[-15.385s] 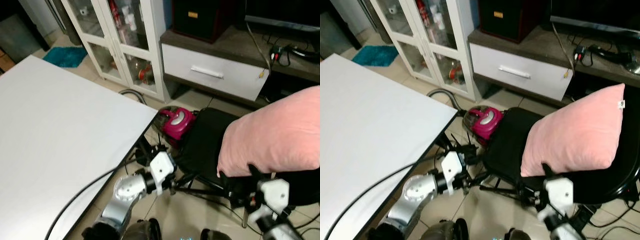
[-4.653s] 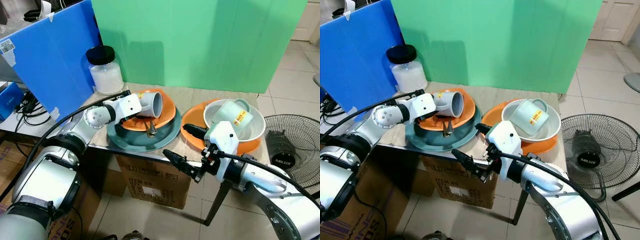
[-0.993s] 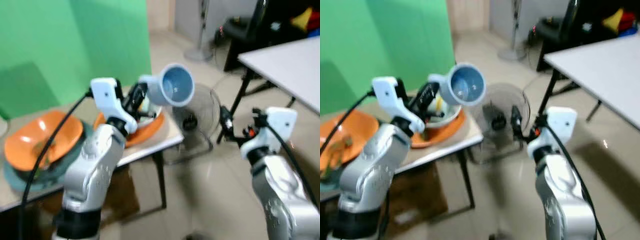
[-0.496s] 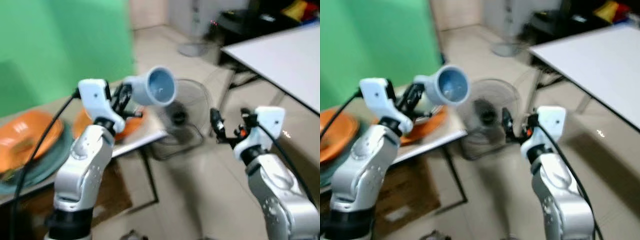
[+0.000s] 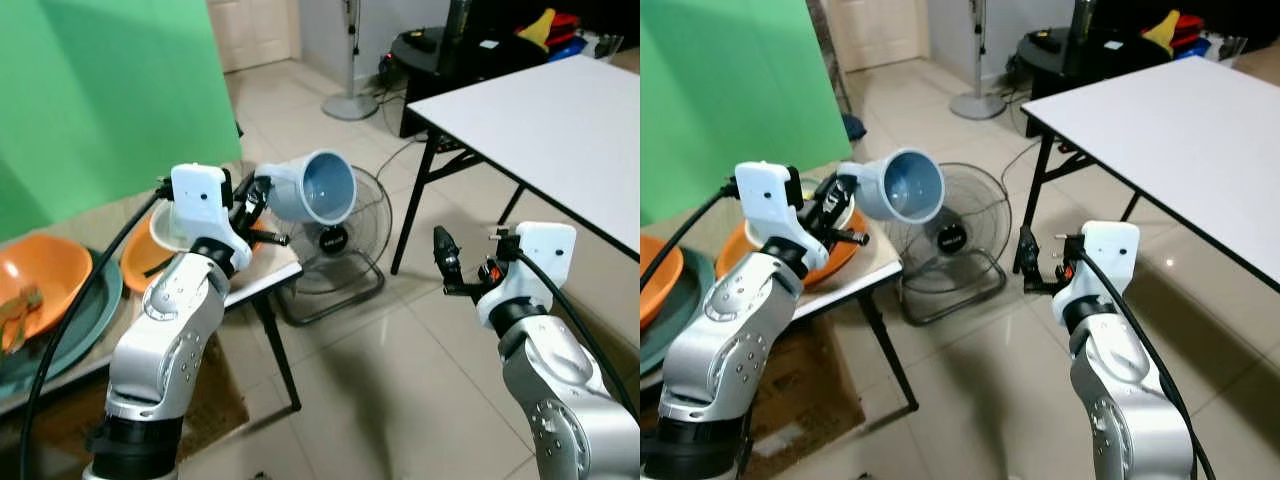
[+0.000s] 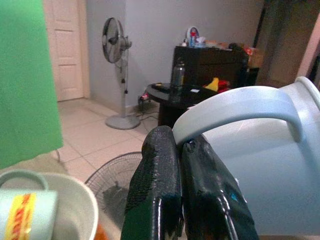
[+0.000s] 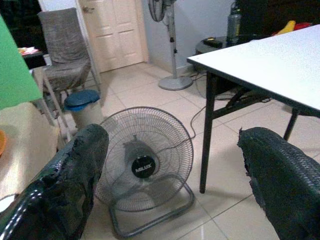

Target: Setting the table

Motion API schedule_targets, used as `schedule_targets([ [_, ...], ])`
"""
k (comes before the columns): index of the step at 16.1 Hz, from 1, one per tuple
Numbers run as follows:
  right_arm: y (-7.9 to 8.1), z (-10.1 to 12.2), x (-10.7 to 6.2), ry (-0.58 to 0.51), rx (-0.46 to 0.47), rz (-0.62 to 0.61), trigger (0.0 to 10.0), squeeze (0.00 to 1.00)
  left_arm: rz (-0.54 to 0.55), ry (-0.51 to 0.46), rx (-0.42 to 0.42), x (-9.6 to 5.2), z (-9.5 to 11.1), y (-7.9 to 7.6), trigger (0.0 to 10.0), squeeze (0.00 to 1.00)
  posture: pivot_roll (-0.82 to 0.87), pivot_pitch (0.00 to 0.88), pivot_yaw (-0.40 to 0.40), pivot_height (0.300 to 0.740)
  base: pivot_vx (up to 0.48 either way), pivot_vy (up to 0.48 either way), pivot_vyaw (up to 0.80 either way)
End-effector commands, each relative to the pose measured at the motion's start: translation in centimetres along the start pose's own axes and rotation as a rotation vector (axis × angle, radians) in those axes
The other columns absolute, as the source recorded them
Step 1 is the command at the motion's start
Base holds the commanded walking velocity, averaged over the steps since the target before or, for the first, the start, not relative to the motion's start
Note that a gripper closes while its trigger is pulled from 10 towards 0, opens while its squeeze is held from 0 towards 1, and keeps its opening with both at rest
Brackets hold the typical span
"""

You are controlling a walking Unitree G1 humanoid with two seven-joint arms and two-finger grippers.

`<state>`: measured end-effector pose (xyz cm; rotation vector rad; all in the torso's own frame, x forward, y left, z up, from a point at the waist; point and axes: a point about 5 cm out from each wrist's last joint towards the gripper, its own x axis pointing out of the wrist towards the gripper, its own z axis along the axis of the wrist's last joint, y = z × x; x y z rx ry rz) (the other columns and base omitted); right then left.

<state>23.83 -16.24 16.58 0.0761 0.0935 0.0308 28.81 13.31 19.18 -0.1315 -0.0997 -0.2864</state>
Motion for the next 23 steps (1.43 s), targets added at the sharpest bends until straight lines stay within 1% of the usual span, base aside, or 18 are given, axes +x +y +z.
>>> schedule_targets([
  [1, 0.1, 0.0, 0.0, 0.011, -0.008, -0.007, 10.0, 0.0, -0.026, -0.014, -0.012, 0.5, 0.4, -0.4, 10.0, 0.0, 0.02, 0.0, 0.066, 0.74, 0.345, 0.0, -0.63],
  [4, 0.1, 0.0, 0.0, 0.011, -0.009, -0.012, 10.0, 0.0, -0.018, 0.0, -0.016, 0.5, 0.1, -0.1, 10.0, 0.0, 0.02, 0.0, 0.068, 0.74, 0.356, 0.0, -0.78],
  [9, 0.2, 0.2, 0.0, 0.002, -0.007, -0.009, 10.0, 0.0, -0.015, 0.009, 0.003, 0.5, -0.1, 0.2, 10.0, 0.0, 0.02, 0.0, 0.069, 0.74, 0.359, 0.0, -0.76],
  [14, 0.5, 0.3, 0.1, 0.0, -0.012, 0.022, 10.0, 0.0, 0.028, 0.008, -0.015, 0.4, -0.2, 0.9, 10.0, 0.0, 0.02, 0.0, 0.066, 0.74, 0.361, 0.0, 0.0],
  [19, 0.6, 0.3, 0.1, 0.004, -0.018, 0.038, 10.0, 0.0, 0.034, 0.015, -0.016, 0.3, -0.4, 1.0, 10.0, 0.0, 0.02, 0.0, 0.059, 0.74, 0.366, 0.0, 0.0],
  [21, 0.6, 0.3, 0.3, 0.005, -0.024, 0.045, 10.0, 0.0, 0.054, 0.024, -0.011, 0.0, -0.8, 1.4, 10.0, 0.0, 0.02, 0.0, 0.055, 0.74, 0.375, 0.0, 0.0],
  [23, 0.6, 0.4, 0.4, -0.002, -0.025, 0.04, 10.0, 0.0, 0.054, 0.022, -0.009, 0.0, -0.7, 1.5, 10.0, 0.0, 0.02, 0.0, 0.052, 0.74, 0.381, 0.0, 0.0],
])
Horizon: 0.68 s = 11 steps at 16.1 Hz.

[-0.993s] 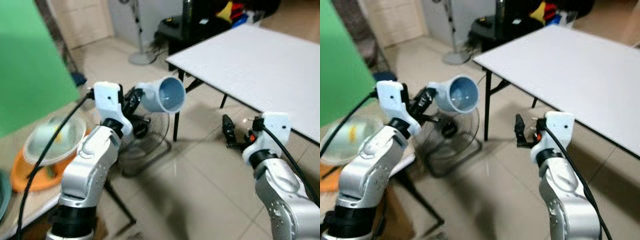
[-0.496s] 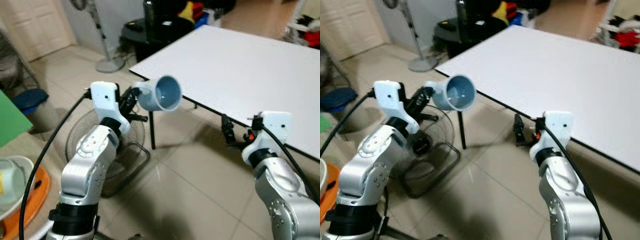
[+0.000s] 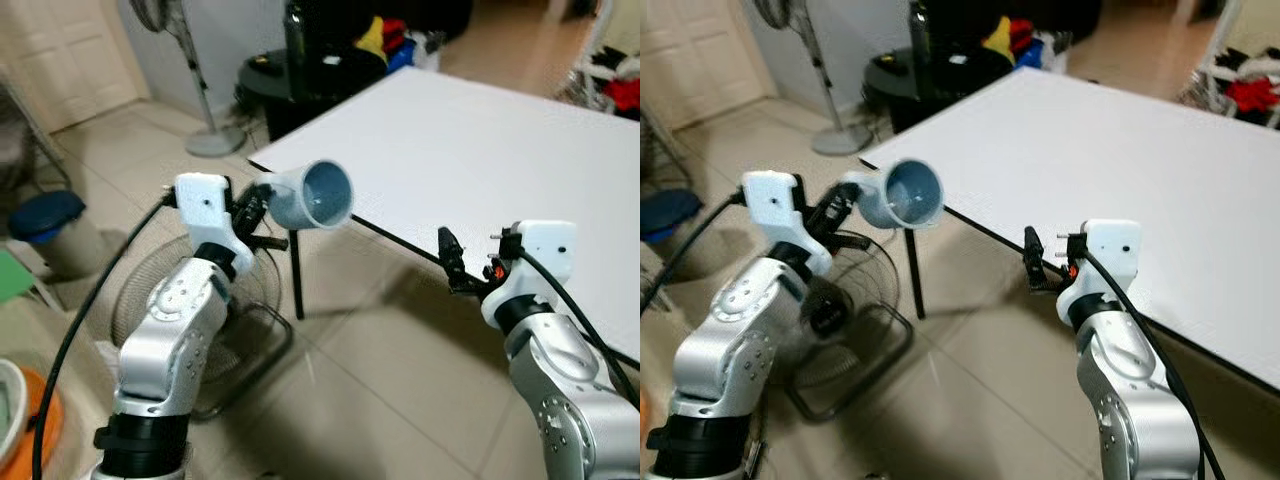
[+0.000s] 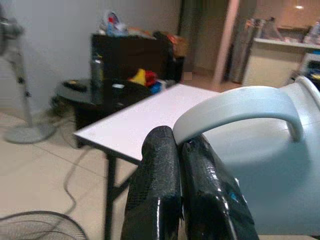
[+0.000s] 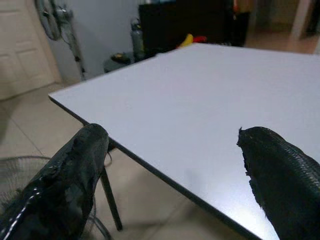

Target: Setting the table

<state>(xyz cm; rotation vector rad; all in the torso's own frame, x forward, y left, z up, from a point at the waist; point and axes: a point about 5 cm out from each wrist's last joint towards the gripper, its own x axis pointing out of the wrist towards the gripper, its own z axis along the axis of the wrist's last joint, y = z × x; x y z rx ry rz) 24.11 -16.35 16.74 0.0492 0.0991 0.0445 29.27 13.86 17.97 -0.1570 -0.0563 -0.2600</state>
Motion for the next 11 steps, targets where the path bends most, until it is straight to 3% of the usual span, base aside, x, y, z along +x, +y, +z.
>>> schedule_targets([
  [1, 0.63, 0.19, 0.2, -0.011, 0.003, 0.025, 10.0, 0.0, 0.024, -0.016, 0.023, -0.13, 0.52, 0.73, 10.0, 0.0, 0.02, 0.0, 0.052, 0.74, 0.382, 0.0, 0.0],
  [5, 0.64, 0.11, 0.29, -0.009, 0.009, 0.022, 10.0, 0.0, 0.026, -0.024, 0.024, -0.06, 0.67, 0.7, 10.0, 0.0, 0.03, 0.0, 0.054, 0.74, 0.383, 0.0, 0.0],
  [11, 0.74, -0.02, 0.29, -0.005, 0.009, 0.024, 10.0, 0.0, 0.023, -0.025, 0.013, -0.03, 0.68, 0.81, 10.0, 0.0, 0.02, 0.0, 0.056, 0.74, 0.384, 0.0, -0.75],
])
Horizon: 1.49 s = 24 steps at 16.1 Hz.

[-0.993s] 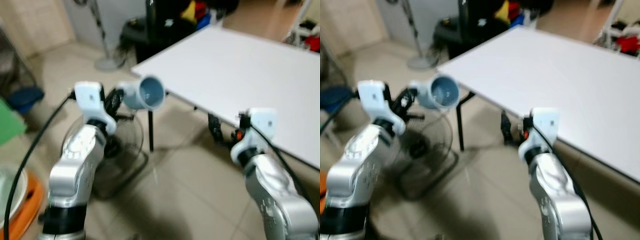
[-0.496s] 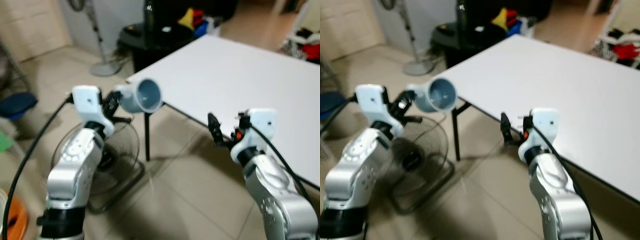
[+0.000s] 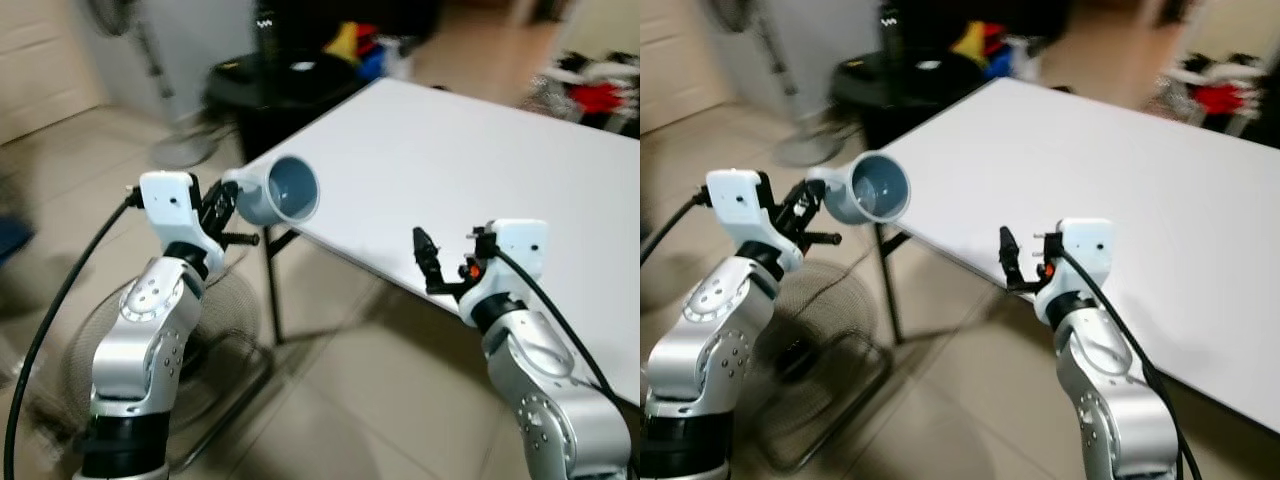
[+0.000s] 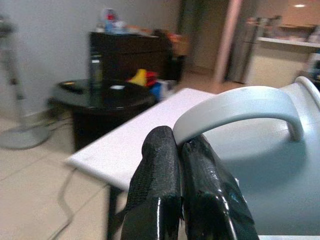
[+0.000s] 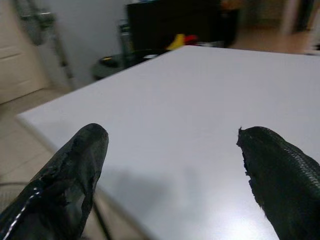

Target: Setting the table

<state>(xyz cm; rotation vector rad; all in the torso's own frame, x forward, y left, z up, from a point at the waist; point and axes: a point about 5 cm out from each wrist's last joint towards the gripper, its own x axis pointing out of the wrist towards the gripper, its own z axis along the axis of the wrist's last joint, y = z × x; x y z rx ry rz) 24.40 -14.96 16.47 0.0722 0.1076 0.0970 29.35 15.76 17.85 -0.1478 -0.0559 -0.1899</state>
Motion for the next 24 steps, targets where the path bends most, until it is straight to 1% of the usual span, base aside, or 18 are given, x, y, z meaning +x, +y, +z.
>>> schedule_targets([
  [1, -0.7, 0.3, -0.1, -0.017, -0.012, -0.033, 10.0, 0.0, -0.048, -0.021, 0.0, 0.3, 0.5, -1.1, 10.0, 0.0, 0.02, 0.0, 0.061, 0.74, 0.386, 0.0, 0.0],
  [5, -0.7, 0.3, -0.2, -0.025, -0.019, -0.037, 10.0, 0.0, -0.053, -0.017, -0.015, 0.4, 0.3, -1.0, 10.0, 0.0, 0.01, 0.0, 0.065, 0.74, 0.382, 0.0, 0.0],
  [7, -0.9, 0.2, -0.4, -0.016, -0.029, -0.034, 10.0, 0.0, -0.044, -0.006, -0.027, 0.1, -0.2, -1.0, 10.0, 0.0, 0.01, 0.0, 0.053, 0.74, 0.382, 0.0, -0.79],
  [11, -0.8, 0.1, -0.3, -0.006, -0.039, -0.013, 10.0, 0.0, -0.026, -0.003, -0.026, -0.3, -0.4, -0.6, 10.0, 0.0, 0.02, 0.0, 0.033, 0.74, 0.382, 0.0, -0.79],
  [16, -0.7, 0.1, -0.4, -0.005, -0.039, -0.009, 10.0, 0.0, -0.022, -0.001, -0.02, -0.5, -0.5, -0.3, 10.0, 0.0, 0.02, 0.0, 0.038, 0.74, 0.382, 0.0, -0.73],
  [19, -0.7, 0.1, -0.6, -0.011, -0.04, -0.01, 10.0, 0.0, -0.033, 0.004, -0.015, -0.2, -0.5, -0.3, 10.0, 0.0, 0.01, 0.0, 0.046, 0.74, 0.364, 0.0, 0.0],
  [20, -0.6, 0.1, -0.6, -0.011, -0.042, -0.006, 10.0, 0.0, -0.041, 0.013, -0.021, -0.1, -0.5, -0.4, 10.0, 0.0, 0.01, 0.0, 0.051, 0.74, 0.0, 0.0, 0.0],
  [22, -0.7, 0.2, -0.6, -0.01, -0.045, 0.003, 10.0, 0.0, -0.036, 0.028, -0.063, 0.3, -0.7, -0.3, 10.0, 0.0, 0.01, 0.0, 0.051, 0.74, 0.0, 0.0, 0.0],
  [23, -0.7, 0.2, -0.6, -0.01, -0.046, 0.015, 10.0, 0.0, -0.032, 0.031, -0.107, 0.7, -0.8, -0.3, 10.0, 0.0, 0.0, 0.0, 0.063, 0.74, 0.0, 0.0, 0.0],
  [24, -0.8, 0.4, -0.8, -0.012, -0.047, 0.047, 10.0, 0.0, -0.014, 0.053, -0.185, 1.8, -1.2, -0.3, 10.0, 0.0, -0.01, 0.0, 0.073, 0.74, 0.0, 0.0, 0.0],
])
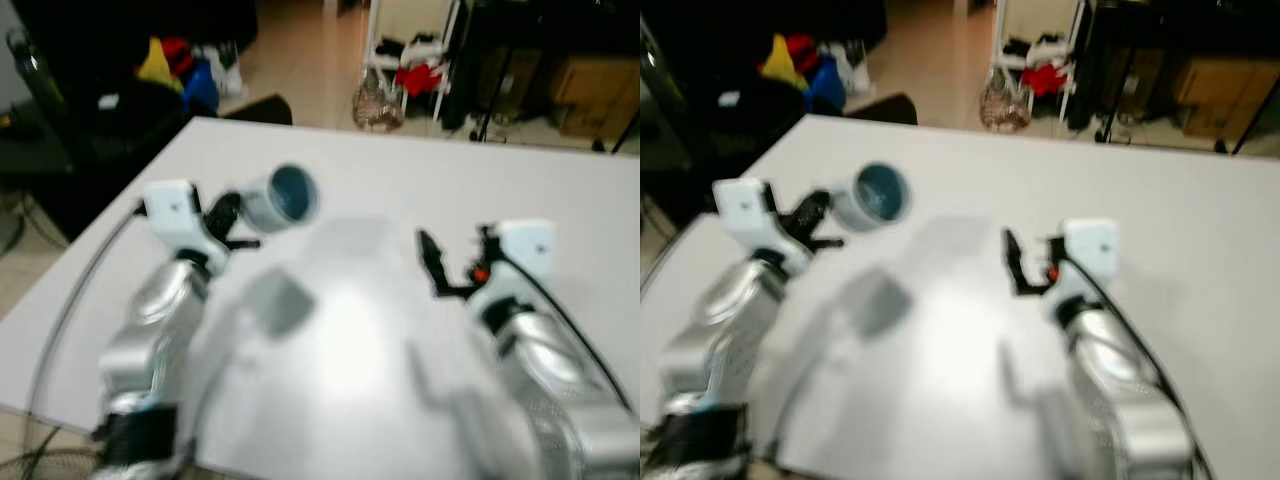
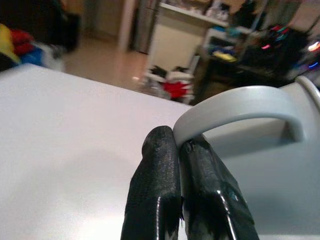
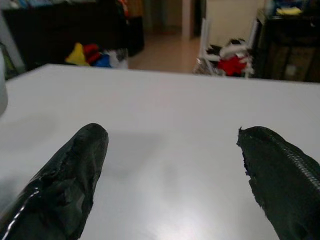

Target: Setting the table

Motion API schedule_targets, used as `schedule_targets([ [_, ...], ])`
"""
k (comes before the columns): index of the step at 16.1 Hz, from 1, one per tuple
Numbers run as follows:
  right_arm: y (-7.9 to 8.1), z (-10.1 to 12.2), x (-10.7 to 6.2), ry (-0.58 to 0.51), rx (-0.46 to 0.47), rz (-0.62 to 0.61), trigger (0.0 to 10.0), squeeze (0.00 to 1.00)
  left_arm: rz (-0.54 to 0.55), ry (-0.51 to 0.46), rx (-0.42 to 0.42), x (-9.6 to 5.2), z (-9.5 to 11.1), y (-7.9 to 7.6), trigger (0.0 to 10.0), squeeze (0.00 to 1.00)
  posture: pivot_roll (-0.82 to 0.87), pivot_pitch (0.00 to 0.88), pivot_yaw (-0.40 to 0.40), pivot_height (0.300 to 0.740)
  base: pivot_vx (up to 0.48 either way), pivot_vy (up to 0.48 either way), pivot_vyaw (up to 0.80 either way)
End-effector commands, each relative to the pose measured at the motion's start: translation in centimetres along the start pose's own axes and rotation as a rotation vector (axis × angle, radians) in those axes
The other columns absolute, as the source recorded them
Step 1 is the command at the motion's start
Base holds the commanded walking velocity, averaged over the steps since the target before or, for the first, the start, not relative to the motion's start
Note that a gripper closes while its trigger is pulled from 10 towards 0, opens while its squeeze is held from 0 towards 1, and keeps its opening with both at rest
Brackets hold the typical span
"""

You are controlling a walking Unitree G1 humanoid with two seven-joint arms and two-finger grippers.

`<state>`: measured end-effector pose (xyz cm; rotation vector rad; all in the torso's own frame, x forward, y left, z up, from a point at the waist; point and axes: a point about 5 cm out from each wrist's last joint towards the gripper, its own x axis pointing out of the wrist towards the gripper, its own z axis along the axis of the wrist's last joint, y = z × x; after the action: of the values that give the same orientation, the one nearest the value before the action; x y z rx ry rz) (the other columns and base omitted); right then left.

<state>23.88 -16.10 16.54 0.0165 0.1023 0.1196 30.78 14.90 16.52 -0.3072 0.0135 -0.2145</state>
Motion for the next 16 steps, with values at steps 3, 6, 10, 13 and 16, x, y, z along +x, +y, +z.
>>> schedule_targets([
  [3, 0.2, 0.7, -0.2, -0.01, 0.018, 0.078, 10.0, 0.0, 0.019, 0.054, -0.123, 1.9, -0.7, 0.2, 10.0, 0.0, -0.02, 0.0, 0.082, 0.74, 0.0, 0.0, 0.0],
  [6, 0.3, 1.0, -0.4, 0.013, -0.039, 0.206, 10.0, 0.0, 0.068, 0.163, -0.238, 4.6, -2.1, 0.7, 10.0, 0.0, -0.03, 0.0, 0.092, 0.74, 0.0, 0.0, 0.0],
  [10, 1.3, 0.6, -1.1, 0.053, -0.063, 0.337, 10.0, 0.0, 0.118, 0.209, -0.396, 6.3, -3.7, 0.9, 10.0, 0.0, -0.04, 0.0, 0.106, 0.74, 0.0, 0.0, 0.0],
  [13, 2.1, 0.0, -1.8, 0.091, -0.072, 0.424, 10.0, 0.0, 0.18, 0.18, -0.493, 6.1, -5.4, 2.0, 10.0, 0.0, -0.04, 0.0, 0.107, 0.74, 0.0, 0.0, 0.0],
  [16, 2.2, 0.0, -1.9, 0.095, -0.065, 0.432, 10.0, 0.0, 0.211, 0.195, -0.554, 5.9, -7.2, 2.1, 10.0, 0.0, -0.05, 0.0, 0.102, 0.74, 0.0, 0.0, 0.0],
])
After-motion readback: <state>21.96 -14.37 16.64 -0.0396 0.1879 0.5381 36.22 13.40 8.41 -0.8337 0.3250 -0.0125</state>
